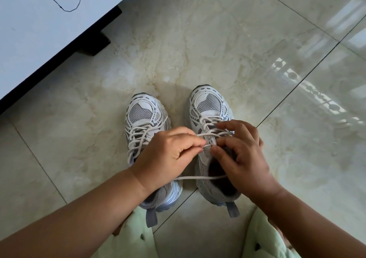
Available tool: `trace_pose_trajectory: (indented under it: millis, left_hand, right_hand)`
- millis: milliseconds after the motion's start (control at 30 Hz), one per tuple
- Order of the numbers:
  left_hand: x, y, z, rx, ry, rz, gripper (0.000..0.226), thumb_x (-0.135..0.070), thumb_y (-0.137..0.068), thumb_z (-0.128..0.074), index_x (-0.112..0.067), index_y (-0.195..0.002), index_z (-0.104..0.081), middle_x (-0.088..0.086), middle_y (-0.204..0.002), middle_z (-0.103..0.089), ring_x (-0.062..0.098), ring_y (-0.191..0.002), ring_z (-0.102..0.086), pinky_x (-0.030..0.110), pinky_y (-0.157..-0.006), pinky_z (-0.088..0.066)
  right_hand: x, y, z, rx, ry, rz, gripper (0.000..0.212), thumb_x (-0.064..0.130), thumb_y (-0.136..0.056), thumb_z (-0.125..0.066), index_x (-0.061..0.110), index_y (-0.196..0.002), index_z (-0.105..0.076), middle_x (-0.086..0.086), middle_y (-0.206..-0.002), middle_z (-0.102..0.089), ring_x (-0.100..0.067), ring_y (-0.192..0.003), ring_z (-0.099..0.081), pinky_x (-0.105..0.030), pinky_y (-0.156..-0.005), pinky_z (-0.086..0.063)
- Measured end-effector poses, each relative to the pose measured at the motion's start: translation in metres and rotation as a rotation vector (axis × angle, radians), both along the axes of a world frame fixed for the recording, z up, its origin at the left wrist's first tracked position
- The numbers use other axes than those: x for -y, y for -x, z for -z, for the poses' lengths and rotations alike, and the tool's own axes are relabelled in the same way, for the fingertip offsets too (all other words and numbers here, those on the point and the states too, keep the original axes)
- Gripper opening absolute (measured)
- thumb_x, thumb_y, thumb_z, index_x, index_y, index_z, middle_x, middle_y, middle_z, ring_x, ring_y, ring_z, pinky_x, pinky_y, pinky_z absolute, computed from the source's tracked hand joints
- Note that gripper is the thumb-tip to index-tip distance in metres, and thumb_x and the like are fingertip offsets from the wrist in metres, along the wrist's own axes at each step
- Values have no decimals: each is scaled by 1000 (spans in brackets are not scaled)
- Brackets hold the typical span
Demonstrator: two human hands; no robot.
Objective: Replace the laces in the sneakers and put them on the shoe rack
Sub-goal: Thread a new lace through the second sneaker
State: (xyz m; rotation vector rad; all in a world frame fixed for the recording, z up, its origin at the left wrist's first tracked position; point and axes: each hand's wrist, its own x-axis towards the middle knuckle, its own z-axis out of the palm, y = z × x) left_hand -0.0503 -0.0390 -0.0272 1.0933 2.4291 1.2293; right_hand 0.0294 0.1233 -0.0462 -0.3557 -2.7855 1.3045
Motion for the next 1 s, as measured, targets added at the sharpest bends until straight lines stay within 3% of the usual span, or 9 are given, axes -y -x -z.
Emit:
trace_pose_trajectory:
  millis: [267, 467, 600, 700, 833, 1000]
  left_hand:
    - [-3, -2, 1, -15, 100, 24, 19, -18, -87, -53, -6, -88, -67, 3, -86, -63, 7, -78, -57, 14, -73, -45]
    - [-9, -5, 1, -118, 229, 28, 22, -21, -87, -45, -8, -85, -63, 3, -83, -60, 18, -74, -59, 29, -66, -48]
    - [-13, -8, 2, -44, 150, -12, 20, -21, -84, -53, -8, -85, -68, 1, -83, -64, 17, -73, -62, 32, -64, -51]
    - [-12, -10, 2, 27, 84, -30, 17, -20, -82, -59, -8, -87, -69, 0, -88, -63, 15, -75, -62, 32, -64, -52]
    - [-14, -20, 1, -14, 180, -63, 26, -34, -75, -61, -13, -91, -60, 0, -103, -50, 14, -82, -59, 30, -65, -51]
    - [-22, -27, 7, 53, 200, -164, 38, -35, -70, -56, -20, -103, -47, -3, -105, -45, 8, -80, -52, 11, -68, -42]
  right_hand:
    - [0, -2, 0, -23, 33, 11, 24, 45, -79, -53, 26, -78, -67, 16, -116, -52, -12, -117, -35, -42, -93, -32]
    - [-2, -4, -4, -21, 88, -25, 26, 44, -77, -56, 28, -90, -71, 13, -118, -54, -13, -120, -36, -45, -96, -35]
    - [-4, -2, -2, -34, 91, -31, 22, 36, -76, -55, 23, -84, -72, 11, -116, -56, -17, -119, -38, -49, -94, -38]
    - [-4, 2, 1, -66, 29, -33, 17, 33, -73, -56, 21, -73, -69, 10, -111, -58, -16, -115, -40, -45, -91, -37]
    - [-5, 3, 1, -106, -54, -51, 14, 27, -70, -56, 17, -65, -64, 6, -110, -59, -17, -114, -40, -38, -87, -31]
    - [-20, -8, -14, -194, -168, -93, 13, 23, -68, -56, 13, -60, -58, 1, -104, -58, -20, -115, -42, -36, -87, -30]
